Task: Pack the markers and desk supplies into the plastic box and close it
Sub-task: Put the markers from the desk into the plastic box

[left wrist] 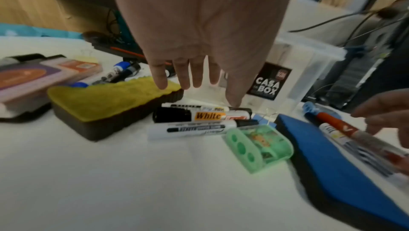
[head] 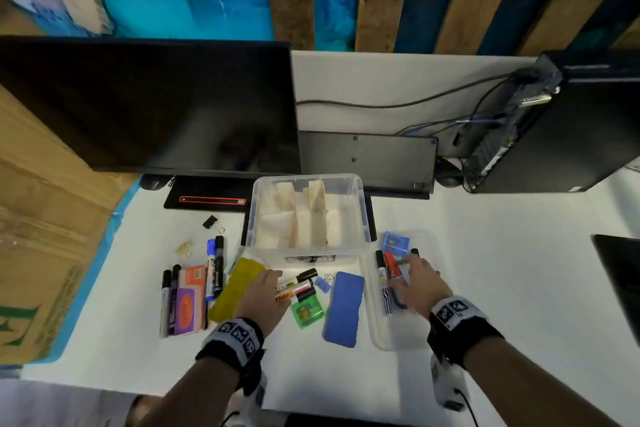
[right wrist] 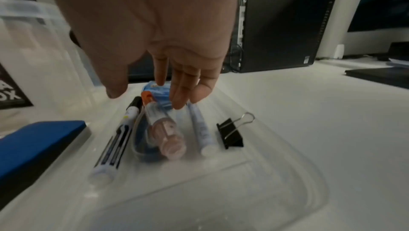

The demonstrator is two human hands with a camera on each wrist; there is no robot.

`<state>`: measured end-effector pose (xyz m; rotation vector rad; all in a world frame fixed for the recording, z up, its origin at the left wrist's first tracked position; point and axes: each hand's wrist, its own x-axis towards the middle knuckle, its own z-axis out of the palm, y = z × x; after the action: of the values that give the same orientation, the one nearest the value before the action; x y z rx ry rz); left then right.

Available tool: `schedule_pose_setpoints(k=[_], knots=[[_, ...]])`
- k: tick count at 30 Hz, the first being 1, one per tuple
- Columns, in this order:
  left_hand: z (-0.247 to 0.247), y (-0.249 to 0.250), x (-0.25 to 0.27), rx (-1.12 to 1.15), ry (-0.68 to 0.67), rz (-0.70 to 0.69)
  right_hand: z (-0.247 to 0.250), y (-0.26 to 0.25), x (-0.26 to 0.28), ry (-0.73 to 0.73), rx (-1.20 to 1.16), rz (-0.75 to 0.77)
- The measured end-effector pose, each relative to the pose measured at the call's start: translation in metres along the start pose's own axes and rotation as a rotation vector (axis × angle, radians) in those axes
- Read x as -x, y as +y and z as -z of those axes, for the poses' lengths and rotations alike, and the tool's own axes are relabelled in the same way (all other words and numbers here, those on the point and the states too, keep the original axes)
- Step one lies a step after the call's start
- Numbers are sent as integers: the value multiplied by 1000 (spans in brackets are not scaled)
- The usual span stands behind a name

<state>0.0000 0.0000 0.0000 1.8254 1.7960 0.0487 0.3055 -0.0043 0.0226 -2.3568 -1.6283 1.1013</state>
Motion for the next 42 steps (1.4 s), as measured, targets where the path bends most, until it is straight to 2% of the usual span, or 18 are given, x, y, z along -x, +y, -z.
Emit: schedule_pose_setpoints(k=[4, 8, 12, 16, 19, 23, 28, 33, 36, 39, 42], knots=[[-6, -11, -13, -48, -73, 101, -11, -3, -10, -39, -29, -60], [-8, -11, -24, -83, -122, 91, -17, -6, -14, -101, 54, -112], [-8, -8, -31, -147, -207, 88, -21, -5, -18, -147, -15, -131], [-6, -3, -36, -125, -268, 117, -21, -5, -19, -124, -33, -120], [-6, -1, -37, -72, -304, 141, -23, -6, -18, -129, 36, -107], [-8, 2, -37, -127, -409, 142, -21, -10, -16, -134, 112, -102], [-6, 3, -36, -96, -423, 131, -30, -12, -12, -48, 205, -57], [1, 8, -28, -86, -392, 77, -31, -19, -9, -75, 139, -71], [9, 11, -20, -48, -376, 23, -24, -14, -7, -53, 20, -33], [18, 12, -10, 55, -361, -37, -5, 0, -3, 39, -101, -29], [25, 19, 1, 79, -354, -142, 15, 23, -6, 183, -116, -108]])
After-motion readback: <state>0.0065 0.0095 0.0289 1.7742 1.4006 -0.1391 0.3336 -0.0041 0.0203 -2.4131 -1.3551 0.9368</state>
